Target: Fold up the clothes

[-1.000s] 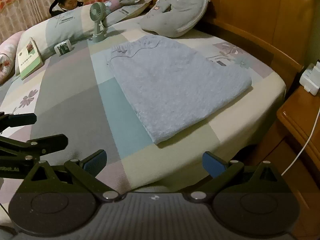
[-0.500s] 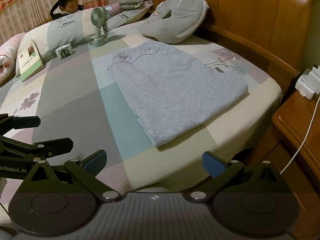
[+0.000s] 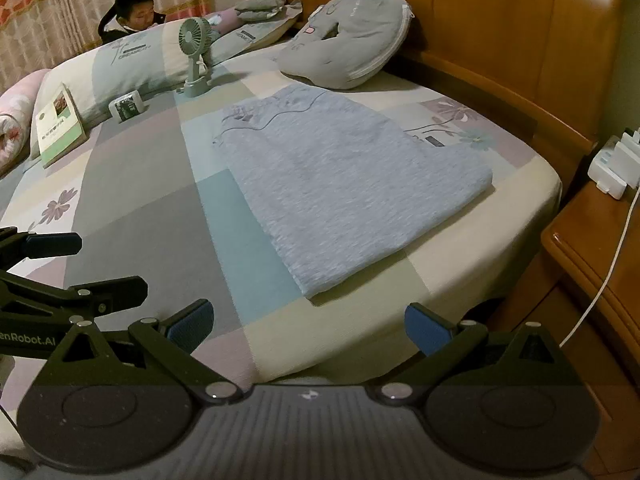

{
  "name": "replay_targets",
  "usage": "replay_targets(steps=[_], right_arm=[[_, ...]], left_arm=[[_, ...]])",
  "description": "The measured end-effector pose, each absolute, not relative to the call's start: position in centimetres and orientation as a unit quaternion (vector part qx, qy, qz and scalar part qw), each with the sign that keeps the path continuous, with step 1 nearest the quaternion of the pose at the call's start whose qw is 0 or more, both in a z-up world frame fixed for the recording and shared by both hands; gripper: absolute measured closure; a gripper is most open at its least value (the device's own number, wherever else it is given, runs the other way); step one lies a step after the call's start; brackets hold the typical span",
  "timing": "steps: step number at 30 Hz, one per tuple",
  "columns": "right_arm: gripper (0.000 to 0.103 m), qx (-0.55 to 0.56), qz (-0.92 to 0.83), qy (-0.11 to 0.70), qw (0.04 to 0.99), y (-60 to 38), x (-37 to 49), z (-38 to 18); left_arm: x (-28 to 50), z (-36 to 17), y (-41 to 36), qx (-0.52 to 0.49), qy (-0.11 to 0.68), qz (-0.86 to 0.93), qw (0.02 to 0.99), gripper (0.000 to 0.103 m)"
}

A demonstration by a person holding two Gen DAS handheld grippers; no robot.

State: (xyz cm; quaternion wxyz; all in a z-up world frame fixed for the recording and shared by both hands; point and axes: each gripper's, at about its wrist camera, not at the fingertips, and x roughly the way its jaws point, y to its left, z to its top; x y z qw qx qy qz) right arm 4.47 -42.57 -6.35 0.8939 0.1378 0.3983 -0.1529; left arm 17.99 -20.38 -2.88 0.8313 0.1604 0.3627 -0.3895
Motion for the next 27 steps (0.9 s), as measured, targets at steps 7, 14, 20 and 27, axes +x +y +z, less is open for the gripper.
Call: replay_targets(steps=[7, 14, 20, 27], right_arm=[[0.000, 0.139, -0.153, 0.398, 0.894, -42.70, 4.50, -6.37], [0.000, 0.138, -0.153, 0.398, 0.894, -42.83, 4.57, -6.35], [0.000, 0.139, -0.153, 0.397, 0.894, -42.80, 4.59, -6.39], [0.000, 0.139, -0.152, 0.398, 0.894, -42.89, 4.59, -6.44]], left_arm=[[18.09, -2.84, -20.61, 0.164, 0.364, -0.389, 0.830, 0.002], [17.97, -2.79, -20.67, 0.164, 0.363, -0.389, 0.831, 0.002], [18.08, -2.81, -20.69, 0.164, 0.362, -0.389, 0.831, 0.002], [18.07, -2.88, -20.76, 0.165, 0.364, -0.387, 0.831, 0.002]])
